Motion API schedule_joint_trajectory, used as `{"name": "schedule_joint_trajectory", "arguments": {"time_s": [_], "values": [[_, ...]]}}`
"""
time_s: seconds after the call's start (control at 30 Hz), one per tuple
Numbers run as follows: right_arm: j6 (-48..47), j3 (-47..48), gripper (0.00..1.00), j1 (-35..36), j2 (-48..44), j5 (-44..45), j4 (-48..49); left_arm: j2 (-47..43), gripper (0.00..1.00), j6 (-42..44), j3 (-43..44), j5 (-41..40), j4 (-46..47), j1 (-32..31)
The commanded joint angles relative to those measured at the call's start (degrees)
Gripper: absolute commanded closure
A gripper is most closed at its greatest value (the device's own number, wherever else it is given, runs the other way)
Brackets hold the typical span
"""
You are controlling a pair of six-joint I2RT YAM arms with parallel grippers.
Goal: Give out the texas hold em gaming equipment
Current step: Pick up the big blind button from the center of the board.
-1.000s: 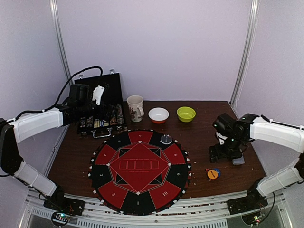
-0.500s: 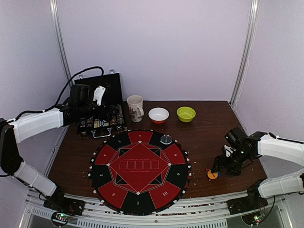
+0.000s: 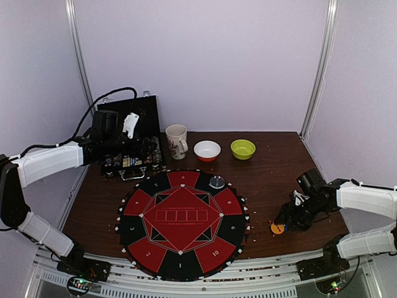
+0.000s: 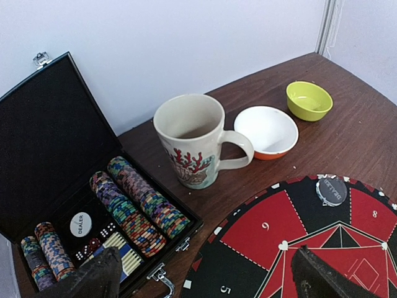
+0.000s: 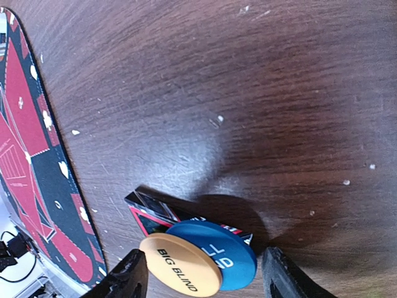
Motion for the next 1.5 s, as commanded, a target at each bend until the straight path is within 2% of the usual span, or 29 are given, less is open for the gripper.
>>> {"name": "schedule_joint_trajectory", "arguments": {"time_s": [0.0,0.33,0.43,0.7,0.83,0.93,1.03,1.23,1.33,1.47], "values": [[0.2,-2.3,0.35,-0.6,0.5,-1.2,0.0,-1.0,0.02,0.6,-0.7,1.5,2.7,-0.4],[0.7,-4.9,0.41,-1.7,-0.3,-7.4,0.3,0.0,0.02,0.2,-0.6,3.0,2.8,-0.7],[2.9,-7.4,0.45,-1.9,-1.0,-8.9,4.3,0.2,0.02,-0.1,-0.7,4.1,3.2,-1.3],[2.8,-8.0,0.55,-2.3,0.7,-5.0,5.0,0.7,0.02,0.6,-0.7,4.7,3.3,-2.3],[2.6,-6.3,0.59,-2.6,0.6,-0.9,3.3,0.9,0.02,0.7,-0.7,4.7,3.2,-2.5],[2.3,-4.5,0.58,-2.7,1.0,1.5,3.7,0.9,0.02,0.8,-0.8,4.7,3.2,-2.4],[-0.1,0.0,0.57,-2.8,3.0,5.0,-0.9,0.8,0.02,1.1,-0.9,4.7,3.2,-2.4],[-0.3,7.1,0.56,-2.5,-1.6,13.5,-8.1,0.5,0.02,1.5,-1.0,4.7,3.2,-2.4],[-0.9,14.0,0.53,3.2,-1.6,20.6,-13.0,0.6,0.02,1.7,-1.2,4.5,3.3,-2.4],[0.0,21.8,0.43,13.9,5.8,29.3,-20.8,0.8,0.02,1.9,-1.1,3.8,3.3,-2.4]]}}
